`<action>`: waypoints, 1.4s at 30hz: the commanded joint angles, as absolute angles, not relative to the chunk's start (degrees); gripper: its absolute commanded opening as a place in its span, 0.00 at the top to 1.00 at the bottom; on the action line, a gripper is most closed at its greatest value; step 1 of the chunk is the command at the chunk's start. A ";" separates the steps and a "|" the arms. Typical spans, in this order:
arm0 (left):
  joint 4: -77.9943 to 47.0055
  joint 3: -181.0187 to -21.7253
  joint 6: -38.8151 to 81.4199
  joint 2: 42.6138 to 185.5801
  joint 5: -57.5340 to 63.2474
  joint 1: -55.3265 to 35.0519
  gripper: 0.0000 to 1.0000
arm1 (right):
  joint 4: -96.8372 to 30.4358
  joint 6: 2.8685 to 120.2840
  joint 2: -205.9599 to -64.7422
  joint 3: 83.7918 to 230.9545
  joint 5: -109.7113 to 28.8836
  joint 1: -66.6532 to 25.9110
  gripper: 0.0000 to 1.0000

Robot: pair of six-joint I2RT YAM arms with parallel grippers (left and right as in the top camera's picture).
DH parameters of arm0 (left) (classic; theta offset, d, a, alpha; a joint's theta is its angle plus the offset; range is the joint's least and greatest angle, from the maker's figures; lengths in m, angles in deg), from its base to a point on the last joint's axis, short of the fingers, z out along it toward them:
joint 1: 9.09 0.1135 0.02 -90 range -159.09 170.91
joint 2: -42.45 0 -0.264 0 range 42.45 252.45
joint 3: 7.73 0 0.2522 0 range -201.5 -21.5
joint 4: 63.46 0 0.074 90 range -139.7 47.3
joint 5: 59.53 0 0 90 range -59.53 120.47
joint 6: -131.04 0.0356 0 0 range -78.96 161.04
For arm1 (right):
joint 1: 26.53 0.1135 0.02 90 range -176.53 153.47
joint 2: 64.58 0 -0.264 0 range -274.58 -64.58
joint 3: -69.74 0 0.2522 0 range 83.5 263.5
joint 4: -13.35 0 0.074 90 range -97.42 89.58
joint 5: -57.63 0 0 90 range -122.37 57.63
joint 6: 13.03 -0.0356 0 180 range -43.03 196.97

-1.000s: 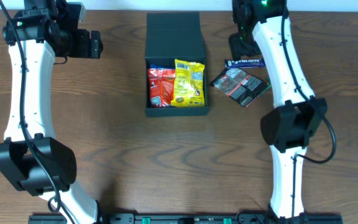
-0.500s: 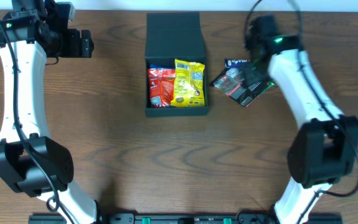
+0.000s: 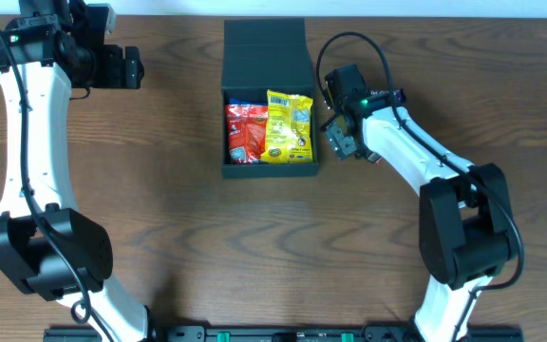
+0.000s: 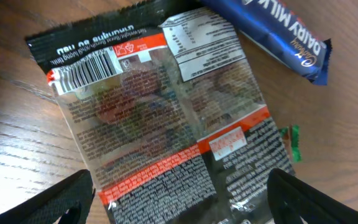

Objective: Pack container
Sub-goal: 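Release the yellow bag and reach the right gripper to the candy packs, then grasp the clear candy pack with the right gripper and lift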

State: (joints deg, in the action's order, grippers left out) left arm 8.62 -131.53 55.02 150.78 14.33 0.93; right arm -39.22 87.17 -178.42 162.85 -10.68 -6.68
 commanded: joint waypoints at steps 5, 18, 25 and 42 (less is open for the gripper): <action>8.87 -131.47 55.85 151.11 14.33 0.96 0.04 | -37.58 88.44 -178.16 160.75 -10.76 -5.87 0.14; 8.84 -131.47 55.87 151.11 14.33 0.96 0.05 | -32.05 89.49 -179.62 157.34 -12.43 -5.87 0.21; 9.02 -131.47 55.85 151.11 14.33 0.96 0.05 | -30.96 88.48 -181.61 157.34 -9.10 -5.69 0.67; 10.09 -131.47 55.85 151.11 14.33 0.96 0.04 | -40.56 83.96 -177.61 175.26 -10.02 -1.96 0.99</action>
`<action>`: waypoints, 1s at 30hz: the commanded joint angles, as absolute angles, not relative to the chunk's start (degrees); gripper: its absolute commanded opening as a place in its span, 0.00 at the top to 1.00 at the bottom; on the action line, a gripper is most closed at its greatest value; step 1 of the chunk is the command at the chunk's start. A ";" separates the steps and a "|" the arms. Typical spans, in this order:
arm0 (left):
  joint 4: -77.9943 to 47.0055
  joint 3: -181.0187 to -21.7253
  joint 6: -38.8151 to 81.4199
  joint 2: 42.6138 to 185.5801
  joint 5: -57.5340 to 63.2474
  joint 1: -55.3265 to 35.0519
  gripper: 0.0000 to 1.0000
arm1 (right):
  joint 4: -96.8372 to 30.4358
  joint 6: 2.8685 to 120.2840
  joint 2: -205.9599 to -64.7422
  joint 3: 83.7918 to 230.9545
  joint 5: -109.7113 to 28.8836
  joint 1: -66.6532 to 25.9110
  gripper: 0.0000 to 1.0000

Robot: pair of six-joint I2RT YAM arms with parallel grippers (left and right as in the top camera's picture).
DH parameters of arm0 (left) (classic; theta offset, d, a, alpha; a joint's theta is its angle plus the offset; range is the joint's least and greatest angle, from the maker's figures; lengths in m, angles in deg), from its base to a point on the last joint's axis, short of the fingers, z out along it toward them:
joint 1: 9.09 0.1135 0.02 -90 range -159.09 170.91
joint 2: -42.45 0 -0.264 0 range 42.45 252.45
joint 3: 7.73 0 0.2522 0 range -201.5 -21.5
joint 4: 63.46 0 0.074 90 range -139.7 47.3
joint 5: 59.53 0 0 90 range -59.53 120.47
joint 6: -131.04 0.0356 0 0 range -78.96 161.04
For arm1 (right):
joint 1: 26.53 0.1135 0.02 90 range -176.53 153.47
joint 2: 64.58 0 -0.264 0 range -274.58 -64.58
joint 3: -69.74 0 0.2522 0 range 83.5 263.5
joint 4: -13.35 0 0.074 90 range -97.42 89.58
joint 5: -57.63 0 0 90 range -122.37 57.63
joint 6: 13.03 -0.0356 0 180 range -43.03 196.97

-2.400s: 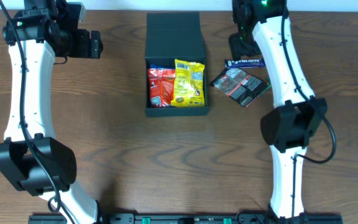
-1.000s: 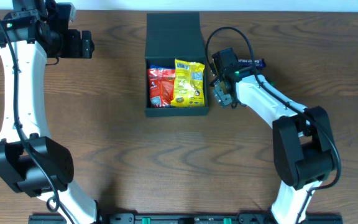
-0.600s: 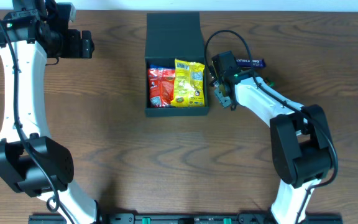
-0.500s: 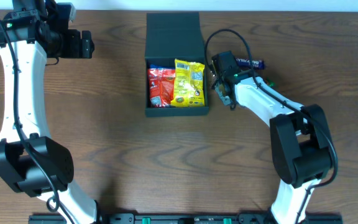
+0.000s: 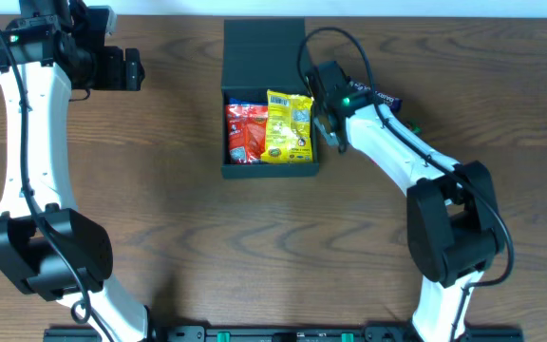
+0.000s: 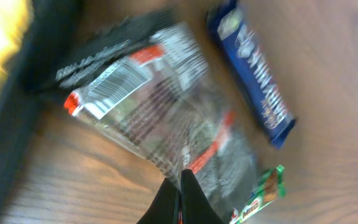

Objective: Pack container
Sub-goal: 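Grasp the clear candy pack with the right gripper and lift, then carry the candy pack left and lower it into the box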

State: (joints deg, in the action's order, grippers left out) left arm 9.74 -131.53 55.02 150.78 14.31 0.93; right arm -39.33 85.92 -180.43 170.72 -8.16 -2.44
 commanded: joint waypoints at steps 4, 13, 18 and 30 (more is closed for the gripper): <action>10.09 -131.47 55.85 151.11 14.33 0.96 0.05 | -45.08 82.76 -175.49 182.69 -18.48 -2.35 0.99; 10.05 -131.47 55.85 151.11 14.33 0.96 0.04 | -49.21 79.80 -174.38 189.45 -46.13 -2.57 0.99; 9.94 -131.47 55.87 151.11 14.33 1.02 0.05 | -52.60 83.61 -174.40 189.45 -60.25 -3.07 0.99; 9.83 -131.47 55.85 151.11 14.33 1.02 0.04 | -60.01 95.32 -175.23 189.45 -74.43 -5.76 0.99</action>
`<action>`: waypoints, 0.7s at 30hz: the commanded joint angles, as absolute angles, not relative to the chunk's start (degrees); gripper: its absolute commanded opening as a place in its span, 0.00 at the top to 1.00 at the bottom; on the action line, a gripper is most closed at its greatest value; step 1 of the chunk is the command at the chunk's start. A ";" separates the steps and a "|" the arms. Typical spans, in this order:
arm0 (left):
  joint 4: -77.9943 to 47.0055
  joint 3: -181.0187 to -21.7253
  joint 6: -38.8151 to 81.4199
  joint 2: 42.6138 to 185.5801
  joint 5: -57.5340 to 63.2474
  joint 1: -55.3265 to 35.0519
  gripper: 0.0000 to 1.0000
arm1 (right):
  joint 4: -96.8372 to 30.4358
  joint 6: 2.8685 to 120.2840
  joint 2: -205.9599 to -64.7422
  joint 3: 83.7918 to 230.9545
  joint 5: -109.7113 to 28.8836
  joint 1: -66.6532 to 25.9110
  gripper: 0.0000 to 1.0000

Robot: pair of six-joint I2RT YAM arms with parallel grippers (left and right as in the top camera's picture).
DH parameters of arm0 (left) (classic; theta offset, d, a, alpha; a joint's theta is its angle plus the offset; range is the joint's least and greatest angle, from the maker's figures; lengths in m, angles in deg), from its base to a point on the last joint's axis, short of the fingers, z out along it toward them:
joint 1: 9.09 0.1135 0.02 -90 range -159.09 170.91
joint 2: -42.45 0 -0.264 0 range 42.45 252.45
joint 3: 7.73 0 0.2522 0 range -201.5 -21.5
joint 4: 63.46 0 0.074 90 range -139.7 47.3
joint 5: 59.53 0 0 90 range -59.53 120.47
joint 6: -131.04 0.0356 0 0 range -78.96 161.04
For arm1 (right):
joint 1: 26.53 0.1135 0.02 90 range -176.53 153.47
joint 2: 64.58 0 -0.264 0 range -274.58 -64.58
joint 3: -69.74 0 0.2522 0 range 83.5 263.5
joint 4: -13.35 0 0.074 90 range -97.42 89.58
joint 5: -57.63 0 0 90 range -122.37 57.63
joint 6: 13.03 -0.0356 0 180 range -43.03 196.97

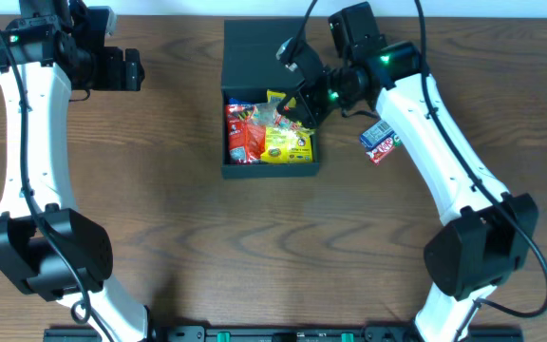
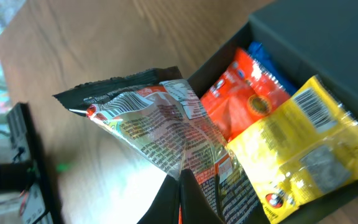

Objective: Pack container
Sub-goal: 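Carry the candy pack left and lower it into the box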

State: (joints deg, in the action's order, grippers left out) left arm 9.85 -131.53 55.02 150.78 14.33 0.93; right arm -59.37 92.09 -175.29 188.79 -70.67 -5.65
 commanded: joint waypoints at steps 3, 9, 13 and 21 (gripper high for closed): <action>9.85 -131.47 55.85 151.11 14.33 1.02 0.05 | -62.13 96.37 -177.24 189.45 -74.02 -5.43 0.99; 10.09 -131.47 55.85 151.11 14.33 1.02 0.05 | -64.51 98.54 -181.72 189.45 -76.79 -5.32 0.99; 10.07 -131.47 55.87 151.11 14.33 1.02 0.05 | -64.60 99.35 -183.82 189.45 -76.77 -5.10 0.99; 10.05 -131.47 55.87 151.11 14.33 1.02 0.05 | -64.73 99.96 -186.86 189.45 -76.75 -4.69 0.99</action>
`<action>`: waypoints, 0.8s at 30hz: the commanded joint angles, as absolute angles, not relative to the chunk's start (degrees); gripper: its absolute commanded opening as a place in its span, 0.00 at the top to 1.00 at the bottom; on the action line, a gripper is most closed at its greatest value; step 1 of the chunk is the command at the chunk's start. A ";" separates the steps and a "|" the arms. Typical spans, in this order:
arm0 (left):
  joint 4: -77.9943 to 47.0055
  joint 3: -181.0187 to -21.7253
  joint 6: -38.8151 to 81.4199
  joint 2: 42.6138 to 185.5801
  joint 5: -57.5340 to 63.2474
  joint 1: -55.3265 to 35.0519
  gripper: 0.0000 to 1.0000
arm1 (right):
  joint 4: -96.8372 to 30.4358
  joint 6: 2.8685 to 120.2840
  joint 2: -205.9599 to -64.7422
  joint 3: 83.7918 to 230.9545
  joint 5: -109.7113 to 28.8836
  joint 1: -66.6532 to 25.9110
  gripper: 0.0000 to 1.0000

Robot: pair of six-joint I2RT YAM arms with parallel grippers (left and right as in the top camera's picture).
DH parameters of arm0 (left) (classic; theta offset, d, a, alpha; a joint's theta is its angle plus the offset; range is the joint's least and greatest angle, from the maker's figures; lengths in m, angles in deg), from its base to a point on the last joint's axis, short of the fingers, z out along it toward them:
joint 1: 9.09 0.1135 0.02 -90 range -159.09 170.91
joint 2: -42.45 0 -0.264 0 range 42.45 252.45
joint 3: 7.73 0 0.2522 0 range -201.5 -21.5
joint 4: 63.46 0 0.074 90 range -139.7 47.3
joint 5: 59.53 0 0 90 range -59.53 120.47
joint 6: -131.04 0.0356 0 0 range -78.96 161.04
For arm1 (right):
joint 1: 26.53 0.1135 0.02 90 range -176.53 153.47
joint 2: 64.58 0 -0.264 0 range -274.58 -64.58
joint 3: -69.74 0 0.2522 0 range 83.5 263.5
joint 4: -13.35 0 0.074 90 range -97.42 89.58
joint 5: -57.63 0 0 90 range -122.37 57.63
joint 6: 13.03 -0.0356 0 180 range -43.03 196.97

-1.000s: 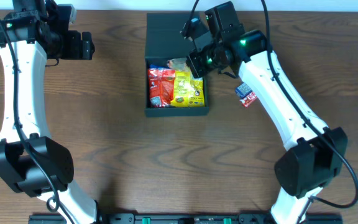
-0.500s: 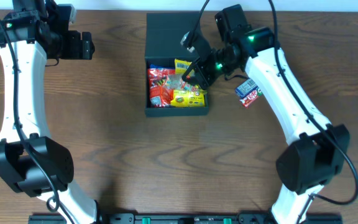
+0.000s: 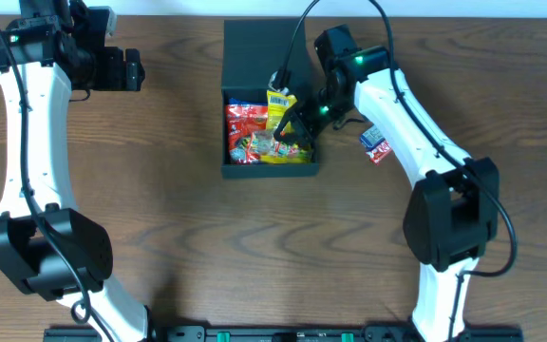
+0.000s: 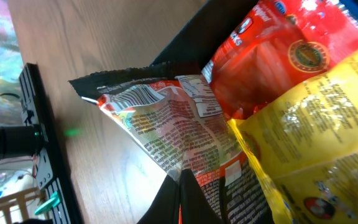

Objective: Pack container
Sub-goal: 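Carry the candy pack left and lower it into the box, then press the candy pack into the box and release with the right gripper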

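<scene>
A black box (image 3: 268, 43) stands at the table's back middle, its open tray holding a red packet (image 3: 243, 122) and a yellow packet (image 3: 286, 100). My right gripper (image 3: 297, 128) is shut on a clear snack bag (image 3: 266, 144) with black and orange print, held over the tray's front. In the right wrist view the snack bag (image 4: 173, 127) hangs from the pinched fingers (image 4: 182, 193), beside the red packet (image 4: 278, 59) and the yellow packet (image 4: 328, 137). My left gripper (image 3: 139, 68) is raised at the far left; its jaws do not show.
A small packet with blue, white and red print (image 3: 376, 144) lies on the wood right of the box. The box's lid part stands behind the tray. A black rail (image 3: 283, 333) runs along the table's front edge.
My right gripper has come down and nearer the tray's front with the snack bag. The bag now sits lower over the packets. The left arm has not moved.
My right gripper stood open over the snack bag lying right of the box, beside a blue chocolate bar. Then it was shut on the bag's edge. Later it held the bag raised over the box, and now lower, over the tray's packets.
</scene>
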State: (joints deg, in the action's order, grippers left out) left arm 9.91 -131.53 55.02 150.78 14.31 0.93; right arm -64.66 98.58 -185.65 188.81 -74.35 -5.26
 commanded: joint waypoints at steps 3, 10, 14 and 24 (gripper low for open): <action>10.05 -131.47 55.87 151.11 14.33 1.02 0.05 | -62.89 97.20 -186.97 189.45 -73.67 -4.71 0.99; 10.11 -131.47 55.87 151.11 14.33 1.02 0.05 | -51.53 85.66 -186.97 189.49 -58.72 -4.71 0.11; 10.48 -131.47 55.87 151.11 14.33 1.02 0.05 | -47.99 82.69 -186.97 190.56 -58.70 -4.71 0.01; 10.50 -131.47 55.87 151.11 14.33 1.02 0.05 | -55.42 82.67 -186.97 193.62 -58.52 -4.30 0.99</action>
